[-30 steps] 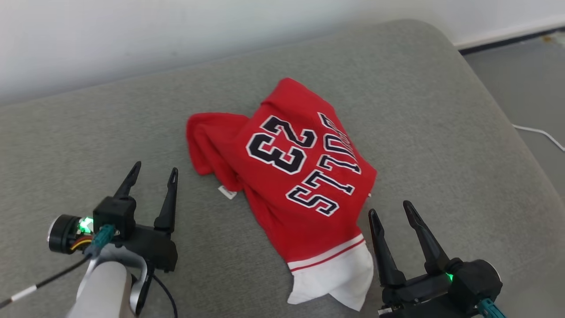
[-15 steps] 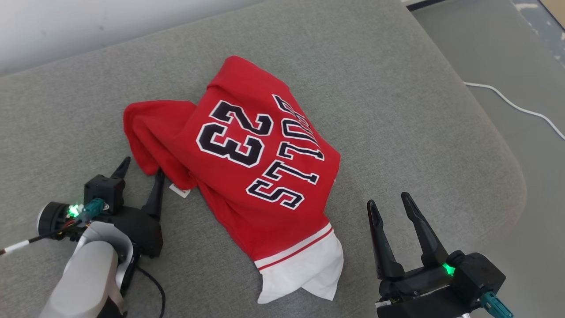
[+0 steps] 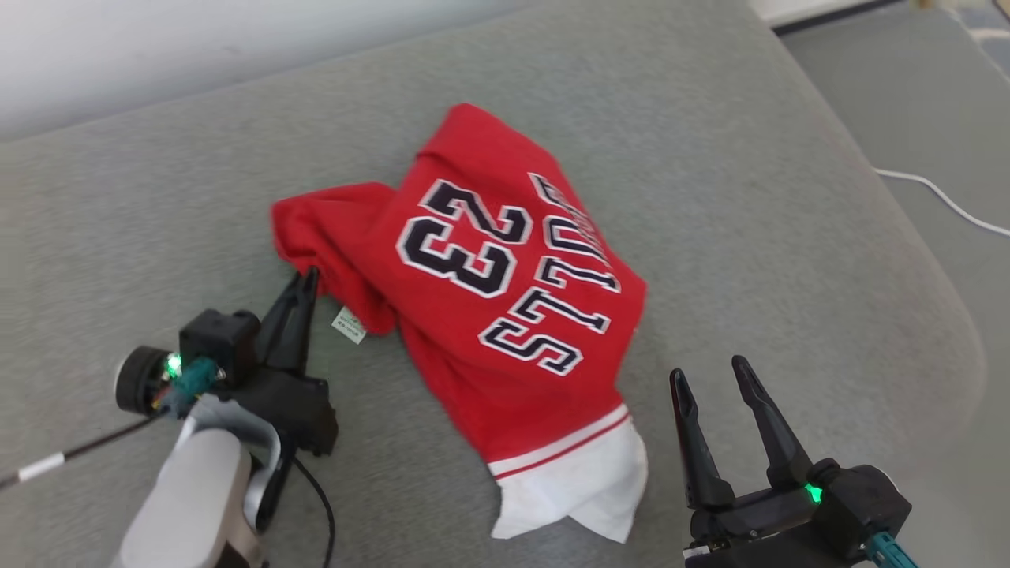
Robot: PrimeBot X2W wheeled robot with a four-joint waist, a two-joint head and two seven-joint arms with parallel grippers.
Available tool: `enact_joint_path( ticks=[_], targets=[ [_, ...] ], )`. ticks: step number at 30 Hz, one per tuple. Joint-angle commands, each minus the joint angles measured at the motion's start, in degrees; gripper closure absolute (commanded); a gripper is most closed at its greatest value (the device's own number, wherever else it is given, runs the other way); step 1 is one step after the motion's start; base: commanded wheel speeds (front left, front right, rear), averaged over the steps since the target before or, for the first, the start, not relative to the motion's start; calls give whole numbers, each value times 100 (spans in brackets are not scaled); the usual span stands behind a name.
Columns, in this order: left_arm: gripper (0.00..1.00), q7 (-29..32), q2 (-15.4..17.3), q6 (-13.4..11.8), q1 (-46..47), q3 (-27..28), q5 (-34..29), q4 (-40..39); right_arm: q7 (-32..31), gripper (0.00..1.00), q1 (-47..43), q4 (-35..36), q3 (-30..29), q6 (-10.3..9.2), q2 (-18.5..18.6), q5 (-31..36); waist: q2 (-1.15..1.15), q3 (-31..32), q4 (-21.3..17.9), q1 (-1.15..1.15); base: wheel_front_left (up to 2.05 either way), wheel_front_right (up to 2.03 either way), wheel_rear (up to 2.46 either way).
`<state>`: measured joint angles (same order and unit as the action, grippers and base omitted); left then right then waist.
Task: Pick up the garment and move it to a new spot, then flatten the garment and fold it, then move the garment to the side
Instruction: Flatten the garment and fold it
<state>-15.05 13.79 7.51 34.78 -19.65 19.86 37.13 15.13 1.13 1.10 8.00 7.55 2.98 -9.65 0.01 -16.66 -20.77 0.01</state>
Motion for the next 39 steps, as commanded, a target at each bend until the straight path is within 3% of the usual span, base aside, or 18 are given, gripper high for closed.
enact_joint_path(
  ticks=[1,10,17,26,29,30,31,39],
  targets=[
    [100,-20,-42,-13,-261,38,11,-234,2,0,-58,1,-16,-13,-17,61,-1,373,528,-1,0,0,0],
    [100,-20,0,-39,-1645,310,-107,-1680,2,0,-288,-55,-129,-13,-15,201,-1,754,1504,-1,0,0,0],
    [100,-20,-62,-292,-2850,530,-76,-2499,1,0,-474,-82,-180,-13,-15,239,-1,947,2101,-1,0,0,0],
    [100,-20,-183,-595,-3948,736,63,-2590,2,0,-508,-150,-207,-13,-16,267,-1,1055,2386,-1,0,0,0],
    [100,-20,-221,-582,-4006,786,68,-2526,1,0,-542,-177,-211,-13,-15,277,-1,1104,2388,-1,0,0,0],
    [76,-20,-252,-619,-3973,832,45,-2546,1,0,-545,-188,-201,-13,-15,283,-1,1121,2376,-1,0,0,0],
    [0,-20,-278,-639,-3946,862,11,-2564,1,0,-546,-193,-221,-13,-16,285,-1,1132,2365,-1,0,0,0],
    [0,-20,-528,-635,-3758,1335,-352,-3163,1,0,-497,-148,-450,-13,39,257,-1,1185,2226,-1,0,0,0]
  ],
)
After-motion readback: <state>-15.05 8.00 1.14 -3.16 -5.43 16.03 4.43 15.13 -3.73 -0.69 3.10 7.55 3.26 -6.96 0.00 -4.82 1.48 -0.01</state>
